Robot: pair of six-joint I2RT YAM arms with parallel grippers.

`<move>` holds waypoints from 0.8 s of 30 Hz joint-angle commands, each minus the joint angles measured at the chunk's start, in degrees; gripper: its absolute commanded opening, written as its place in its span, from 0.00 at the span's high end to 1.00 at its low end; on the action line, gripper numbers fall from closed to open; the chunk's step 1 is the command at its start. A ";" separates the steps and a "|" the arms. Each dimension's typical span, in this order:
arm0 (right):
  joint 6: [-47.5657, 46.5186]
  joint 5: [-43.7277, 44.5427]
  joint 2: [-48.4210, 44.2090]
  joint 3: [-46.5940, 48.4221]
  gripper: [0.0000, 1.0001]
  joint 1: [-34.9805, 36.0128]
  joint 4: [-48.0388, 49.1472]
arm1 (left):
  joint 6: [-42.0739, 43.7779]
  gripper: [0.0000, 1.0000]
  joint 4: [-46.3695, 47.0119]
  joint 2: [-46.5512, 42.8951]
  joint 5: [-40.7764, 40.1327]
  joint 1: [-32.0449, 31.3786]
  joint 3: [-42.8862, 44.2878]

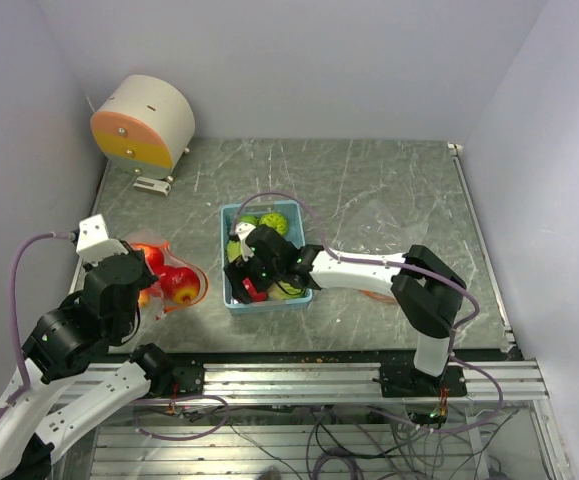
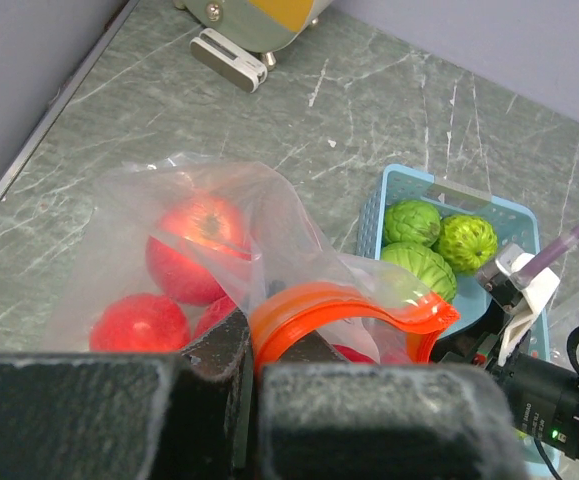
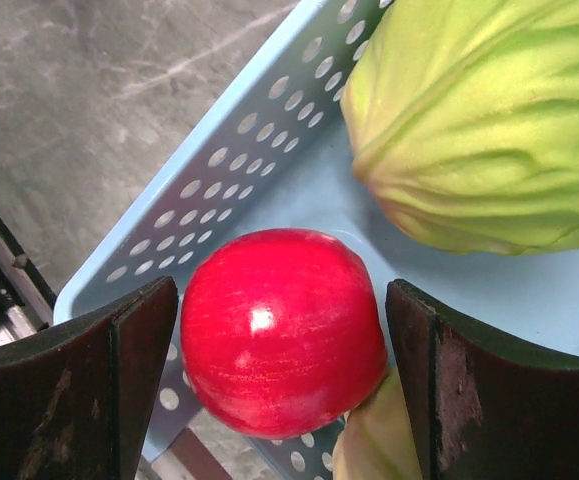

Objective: Place the food in the zip-top bag and seal the zipper
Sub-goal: Pick up the fake fruit from the bin.

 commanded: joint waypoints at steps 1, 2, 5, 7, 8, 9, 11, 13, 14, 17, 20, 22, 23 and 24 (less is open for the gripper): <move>-1.86 3.22 0.37 0.92 0.15 -0.11 -7.20 | -0.80 0.93 0.24 0.08 -0.78 0.15 -0.20; -1.92 3.23 0.87 0.89 0.15 -0.05 -7.44 | -0.78 0.93 0.28 0.07 -0.70 0.14 -0.27; -1.90 2.91 2.36 0.25 0.16 -0.12 -7.11 | -1.01 0.93 0.19 0.10 -0.69 0.14 -0.55; -1.51 3.00 2.88 -0.18 0.26 -0.11 -6.46 | -0.95 0.93 0.17 0.33 -0.69 0.15 -0.56; -1.38 3.26 2.87 -0.19 0.32 -0.11 -6.28 | -0.99 0.93 0.25 0.37 -0.69 0.15 -0.51; -1.35 3.60 2.66 -0.02 0.40 -0.08 -6.09 | -0.91 0.93 0.27 0.49 -0.69 0.19 -0.44; -1.45 4.52 1.57 0.75 0.59 -0.16 -5.86 | -0.82 0.93 0.50 0.72 -0.69 0.17 -0.46; -1.67 5.67 -0.18 1.73 0.71 -0.20 -5.62 | -0.83 0.93 0.68 1.01 -0.65 0.14 -0.43; -1.84 6.36 -1.32 2.24 0.74 -0.20 -5.56 | -0.85 0.93 0.77 1.11 -0.61 0.14 -0.41; -2.14 7.37 -5.46 3.03 0.76 -0.64 -4.37 | -0.79 0.93 1.17 1.32 -0.50 0.14 -0.75; -1.77 5.88 -11.01 2.60 0.76 -2.04 -2.58 | -0.86 0.93 1.26 1.48 -0.43 0.14 -0.99; -1.13 3.41 -14.10 1.66 0.76 -3.38 -0.95 | -1.01 0.93 1.55 1.52 -0.23 0.19 -1.16; -0.88 2.00 -15.49 1.04 0.76 -4.06 0.22 | -0.97 0.93 1.79 1.65 0.04 0.20 -1.25; -0.62 0.76 -17.10 0.39 0.76 -4.47 1.36 | -0.95 0.93 2.28 1.66 0.37 0.17 -1.49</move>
